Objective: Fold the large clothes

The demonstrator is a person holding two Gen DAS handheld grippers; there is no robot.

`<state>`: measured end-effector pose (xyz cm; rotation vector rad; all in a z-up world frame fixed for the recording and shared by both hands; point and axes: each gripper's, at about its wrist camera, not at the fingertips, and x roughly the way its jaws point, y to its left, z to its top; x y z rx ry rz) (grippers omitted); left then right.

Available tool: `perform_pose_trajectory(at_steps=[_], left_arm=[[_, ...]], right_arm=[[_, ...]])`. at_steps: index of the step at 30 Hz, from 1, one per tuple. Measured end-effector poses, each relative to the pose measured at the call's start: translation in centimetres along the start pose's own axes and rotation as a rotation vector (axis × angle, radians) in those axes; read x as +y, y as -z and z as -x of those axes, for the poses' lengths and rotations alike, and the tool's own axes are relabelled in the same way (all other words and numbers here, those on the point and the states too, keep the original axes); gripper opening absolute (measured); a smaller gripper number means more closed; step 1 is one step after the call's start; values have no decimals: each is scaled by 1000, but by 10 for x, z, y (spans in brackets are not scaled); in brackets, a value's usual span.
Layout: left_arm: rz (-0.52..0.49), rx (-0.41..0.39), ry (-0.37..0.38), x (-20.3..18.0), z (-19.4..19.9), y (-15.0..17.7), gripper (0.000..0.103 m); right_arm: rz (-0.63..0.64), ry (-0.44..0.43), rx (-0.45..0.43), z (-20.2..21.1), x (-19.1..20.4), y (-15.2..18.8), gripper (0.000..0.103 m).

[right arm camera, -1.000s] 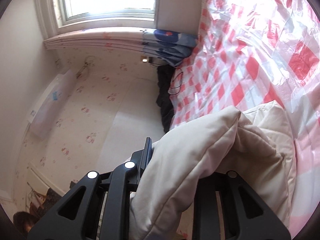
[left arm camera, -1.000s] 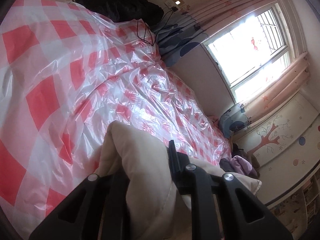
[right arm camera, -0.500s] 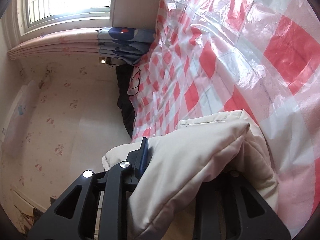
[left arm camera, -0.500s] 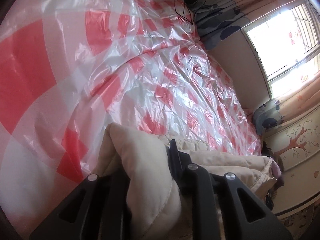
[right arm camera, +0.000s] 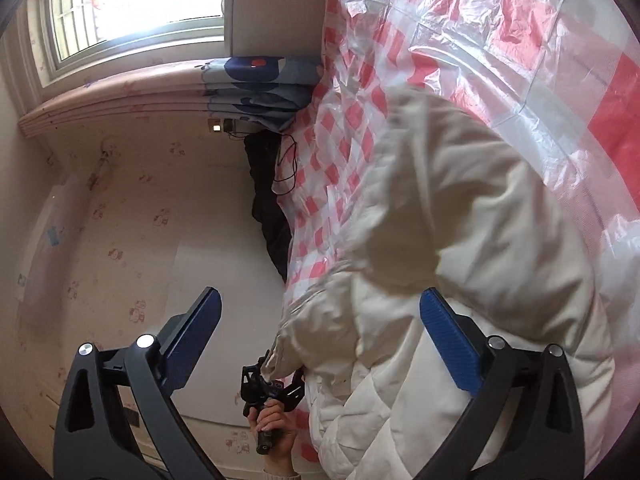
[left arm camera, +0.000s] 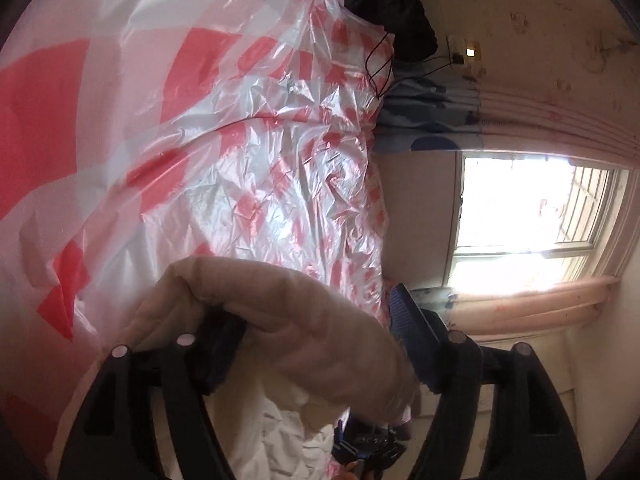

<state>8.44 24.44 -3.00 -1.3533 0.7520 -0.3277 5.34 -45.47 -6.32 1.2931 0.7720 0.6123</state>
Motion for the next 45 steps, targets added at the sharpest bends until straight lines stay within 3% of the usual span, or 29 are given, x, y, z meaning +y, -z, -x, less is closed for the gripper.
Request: perform_pose_trajectory(at_steps=[4, 6, 8, 10, 13, 16, 19, 21, 23, 26, 28, 30, 33, 37, 39, 40, 43, 45], left_arm=[[-252, -56, -29, -60, 21, 29, 79], [-487, -72, -81, -96, 24, 60, 85], [-782, 9, -149, -125, 6, 115, 87], [-1013, 133, -211, -133, -22, 169, 87], [-1220, 249, -292, -123, -71, 226, 87], [-1202, 309, -454, -100, -134, 227, 87], [-1080, 320, -648, -52, -184, 185, 87], [-998, 315, -669, -35, -197, 166, 87], [-1004, 316, -713, -35, -207, 166, 87], [-1018, 292, -707, -49, -193, 171, 84], [-1006, 209, -643, -66, -159, 166, 84], [-1004, 118, -615, -81, -128, 156, 84], [-978, 19, -669, -81, -109, 131, 86], [-881, 30, -752, -35, -121, 98, 86], [-831, 48, -739, -11, -131, 89, 86], [-842, 45, -754, -8, -135, 91, 86], [-873, 60, -799, -9, -143, 95, 87], [-862, 52, -757, -21, -127, 97, 87]], right_arm=[[230, 139, 48, -1, 46, 26, 96], [406, 262, 94, -14, 74, 51, 96], [578, 374, 157, -32, 92, 79, 96], [730, 494, 204, -55, 99, 103, 96], [798, 634, 220, -89, 85, 115, 96], [798, 749, 213, -122, 57, 106, 96], [768, 837, 204, -148, 26, 83, 96], [748, 849, 176, -156, 15, 66, 96], [722, 884, 183, -165, 8, 55, 96], [695, 885, 178, -159, 10, 50, 96], [735, 839, 102, -143, 31, 59, 96], [809, 775, 80, -140, 56, 71, 96], [862, 805, 139, -169, 69, 72, 96], [805, 1001, 190, -217, 27, 48, 97], [677, 959, 212, -224, -3, 30, 97], [665, 964, 186, -224, -4, 25, 97], [674, 999, 220, -229, -3, 25, 97], [659, 973, 205, -213, 10, 27, 97]])
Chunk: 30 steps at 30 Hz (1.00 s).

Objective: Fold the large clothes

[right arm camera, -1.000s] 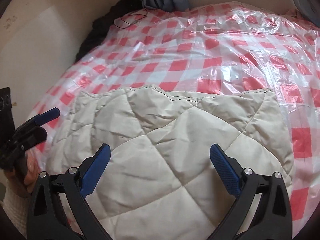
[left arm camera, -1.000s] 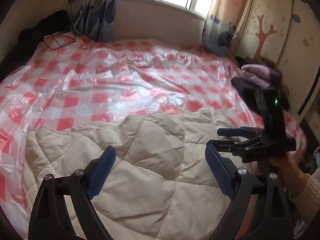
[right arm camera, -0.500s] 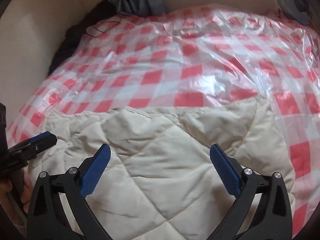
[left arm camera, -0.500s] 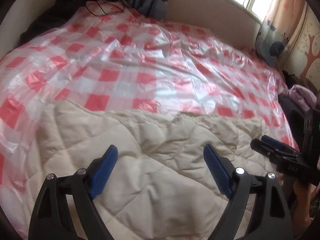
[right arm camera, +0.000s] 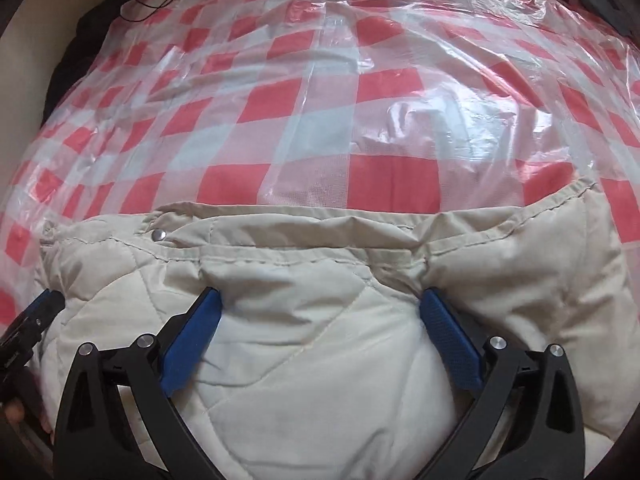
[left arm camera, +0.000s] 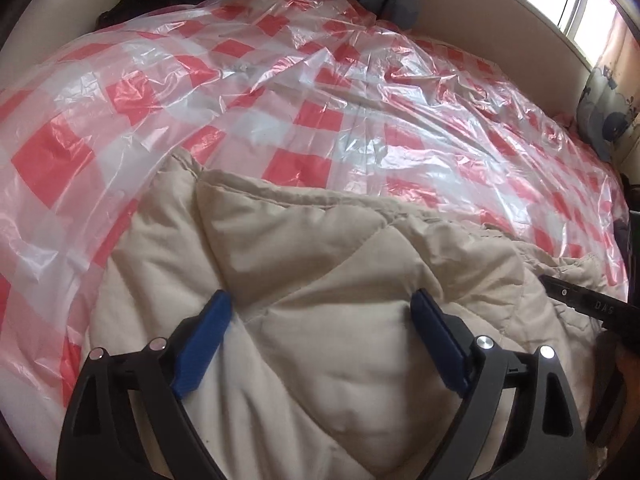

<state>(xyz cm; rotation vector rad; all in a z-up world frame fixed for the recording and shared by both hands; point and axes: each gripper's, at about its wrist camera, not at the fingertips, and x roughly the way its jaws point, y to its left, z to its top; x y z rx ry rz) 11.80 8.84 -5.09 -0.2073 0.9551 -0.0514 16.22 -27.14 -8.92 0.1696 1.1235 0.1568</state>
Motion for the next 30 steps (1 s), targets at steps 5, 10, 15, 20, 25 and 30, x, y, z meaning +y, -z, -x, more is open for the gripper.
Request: perform_pose_trajectory(at_steps=[5, 10, 15, 20, 25, 30], left_arm=[[5, -168, 61, 12, 83, 15, 88], [14, -84, 6, 38, 48, 42, 89], [53, -73, 42, 47, 27, 55, 90], [-2, -228, 29, 28, 89, 64, 90], [-122, -185, 3, 8, 65, 80, 91], [-41, -135, 42, 24, 56, 82, 92]], right_arm=[[87, -41, -221, 105, -10, 47, 96], [1, 27, -244, 95, -72, 95, 97], [-1, 3, -278, 78, -81, 109, 97], [20, -62, -395, 138, -62, 124, 97], [113, -13, -301, 101, -48, 145, 97], [101, 2, -310, 113, -37, 146, 97]])
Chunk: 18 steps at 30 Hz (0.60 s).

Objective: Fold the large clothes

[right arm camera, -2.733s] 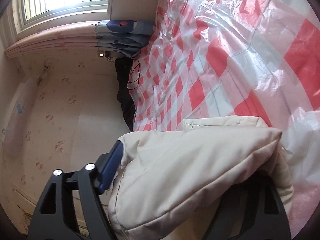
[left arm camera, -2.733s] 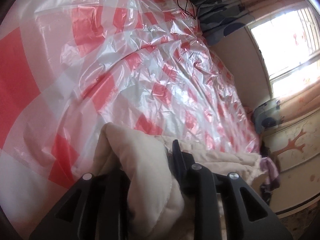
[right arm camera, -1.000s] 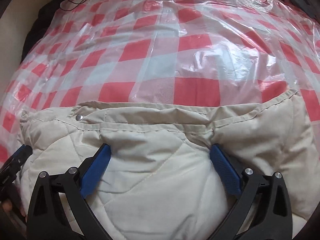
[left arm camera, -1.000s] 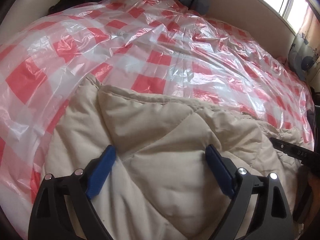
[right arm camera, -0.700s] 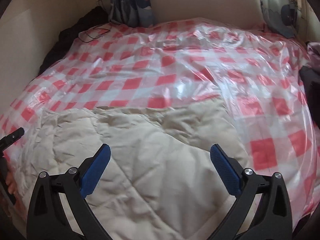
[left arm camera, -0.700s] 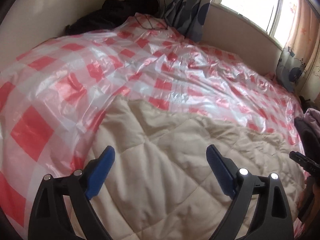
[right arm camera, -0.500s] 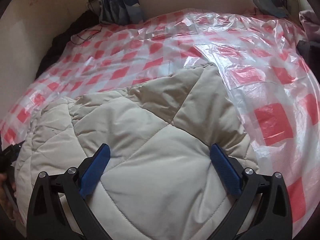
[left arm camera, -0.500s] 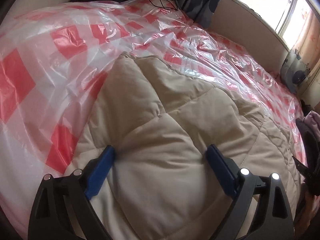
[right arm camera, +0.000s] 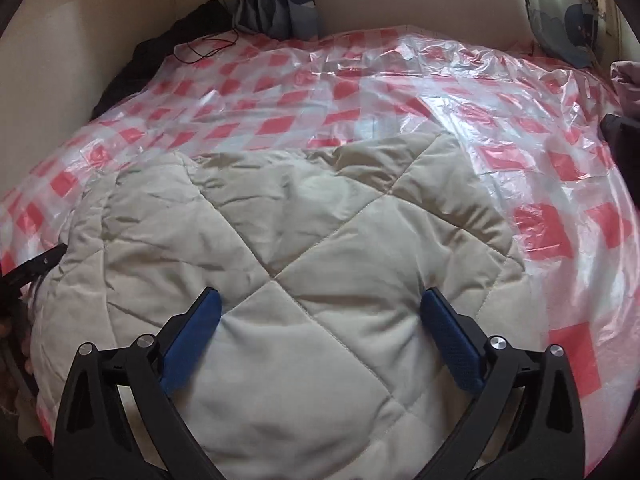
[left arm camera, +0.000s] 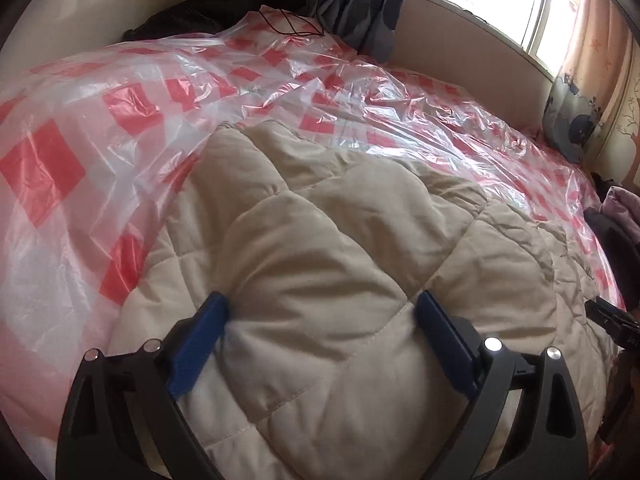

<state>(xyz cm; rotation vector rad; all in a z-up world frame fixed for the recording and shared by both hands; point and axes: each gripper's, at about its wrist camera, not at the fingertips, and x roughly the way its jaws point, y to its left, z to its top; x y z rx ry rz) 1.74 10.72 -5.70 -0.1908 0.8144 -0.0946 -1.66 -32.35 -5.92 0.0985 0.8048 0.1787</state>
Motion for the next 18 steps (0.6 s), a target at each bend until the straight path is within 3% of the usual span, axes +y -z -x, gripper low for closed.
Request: perform_pose_trajectory(at_steps=[3, 6, 9, 11, 12, 15, 18], left_arm=[[13, -68, 43, -9, 28, -12, 92], [-18, -124, 72, -28, 36, -36, 92], [-7, -70, 61, -36, 5, -49, 92], [35, 38, 52, -28, -34, -43, 92], [57, 55, 70, -23, -45, -39, 92], [32, 56, 45, -27, -46, -37, 92], [50, 47, 97, -18, -23, -38, 92]], right_arm=[[56, -58, -89, 26, 30, -21, 97], [122, -73, -40, 5, 68, -56, 97], [170, -63, 44, -49, 99, -78, 97], [162, -10, 192, -110, 100, -69, 97], [102, -69, 248, -133, 92, -62, 97], [69, -79, 265, -140, 87, -63, 97], [82, -74, 246, -109, 90, -63, 97]])
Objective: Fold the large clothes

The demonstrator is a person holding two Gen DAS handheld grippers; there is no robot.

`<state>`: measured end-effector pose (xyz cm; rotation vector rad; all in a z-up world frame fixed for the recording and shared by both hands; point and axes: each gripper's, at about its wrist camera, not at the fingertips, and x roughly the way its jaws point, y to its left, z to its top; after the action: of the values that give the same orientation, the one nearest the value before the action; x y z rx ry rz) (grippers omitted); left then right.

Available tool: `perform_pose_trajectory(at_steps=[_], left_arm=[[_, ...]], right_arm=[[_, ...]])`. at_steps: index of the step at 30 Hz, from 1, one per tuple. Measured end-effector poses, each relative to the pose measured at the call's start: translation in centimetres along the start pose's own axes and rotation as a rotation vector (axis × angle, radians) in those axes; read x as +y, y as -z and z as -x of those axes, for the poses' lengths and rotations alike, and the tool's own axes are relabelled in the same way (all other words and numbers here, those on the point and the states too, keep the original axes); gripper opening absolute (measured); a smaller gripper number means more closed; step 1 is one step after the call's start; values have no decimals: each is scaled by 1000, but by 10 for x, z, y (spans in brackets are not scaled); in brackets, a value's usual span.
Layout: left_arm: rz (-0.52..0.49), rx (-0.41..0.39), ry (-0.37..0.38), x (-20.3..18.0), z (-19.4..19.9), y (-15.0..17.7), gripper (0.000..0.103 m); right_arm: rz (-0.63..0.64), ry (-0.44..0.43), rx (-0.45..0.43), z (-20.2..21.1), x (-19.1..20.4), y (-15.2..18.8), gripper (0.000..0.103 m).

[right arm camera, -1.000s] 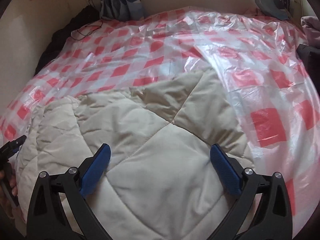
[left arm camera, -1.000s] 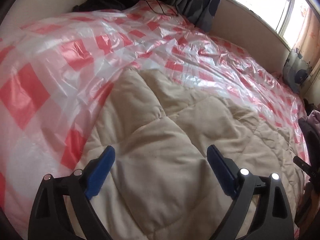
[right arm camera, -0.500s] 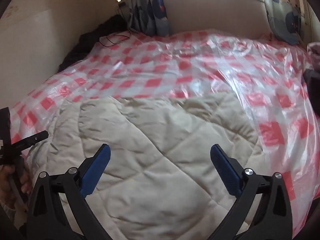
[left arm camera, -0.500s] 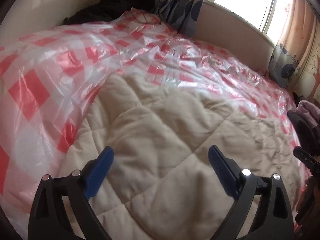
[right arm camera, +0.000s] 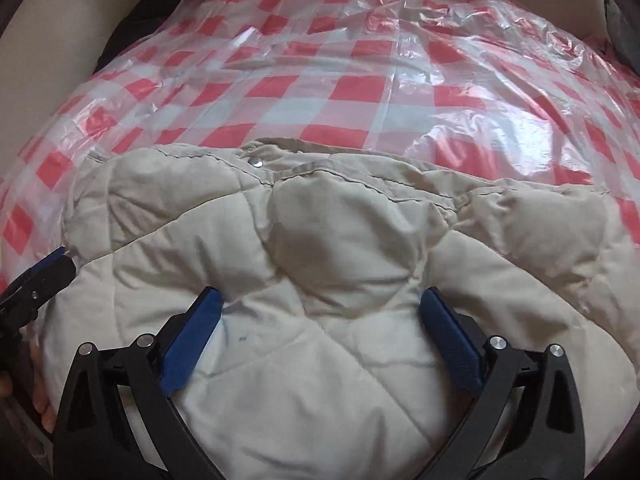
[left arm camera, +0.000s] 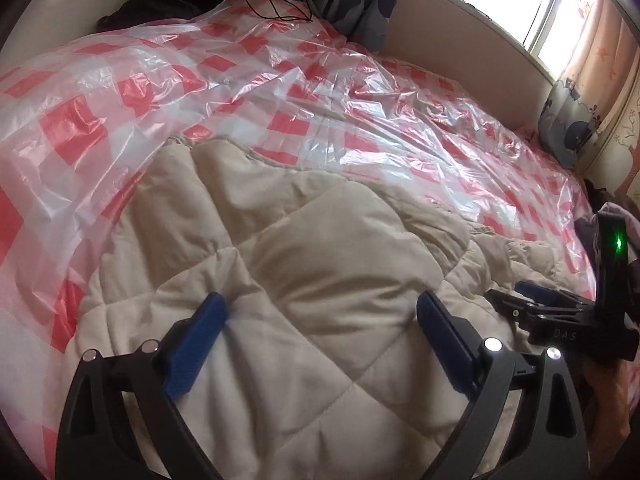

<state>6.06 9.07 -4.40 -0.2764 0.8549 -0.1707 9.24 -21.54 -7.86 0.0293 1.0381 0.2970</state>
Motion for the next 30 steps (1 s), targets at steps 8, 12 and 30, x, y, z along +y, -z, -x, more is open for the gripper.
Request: perform_pose_trajectory(at_steps=[8, 12, 30], left_arm=[[179, -32, 114, 72, 106, 34, 92], [272, 5, 140, 105, 140, 66, 93], [536, 157, 463, 115, 128, 130, 95]], right_arm=[[351, 54, -1, 74, 54, 99, 97], [279, 34, -42, 89, 53, 114, 97], [440, 9, -46, 62, 164, 131, 97]])
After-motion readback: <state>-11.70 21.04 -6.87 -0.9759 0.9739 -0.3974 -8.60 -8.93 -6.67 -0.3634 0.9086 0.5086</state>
